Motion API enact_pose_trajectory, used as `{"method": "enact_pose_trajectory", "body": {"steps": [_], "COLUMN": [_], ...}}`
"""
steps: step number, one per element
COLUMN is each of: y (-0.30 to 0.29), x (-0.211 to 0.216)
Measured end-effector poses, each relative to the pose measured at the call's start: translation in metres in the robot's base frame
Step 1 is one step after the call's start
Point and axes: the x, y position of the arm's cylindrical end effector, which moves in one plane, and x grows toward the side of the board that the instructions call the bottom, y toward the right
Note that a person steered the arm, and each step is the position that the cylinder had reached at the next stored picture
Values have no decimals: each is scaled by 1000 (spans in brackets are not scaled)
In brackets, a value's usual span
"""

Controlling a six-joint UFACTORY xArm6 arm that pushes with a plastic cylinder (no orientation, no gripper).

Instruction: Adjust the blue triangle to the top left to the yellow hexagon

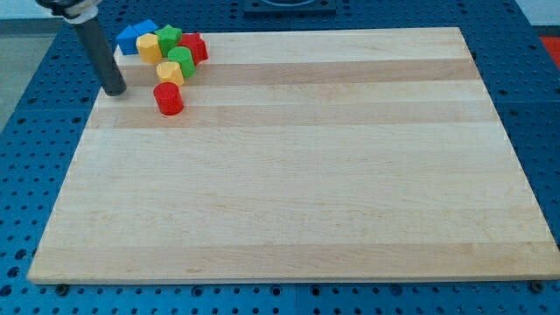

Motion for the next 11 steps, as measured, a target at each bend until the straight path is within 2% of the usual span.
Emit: {"method": "enact_pose_trajectory", "body": {"steps": [1, 4, 11], "y": [-19, -19, -20], "x": [-28, -84, -103]}}
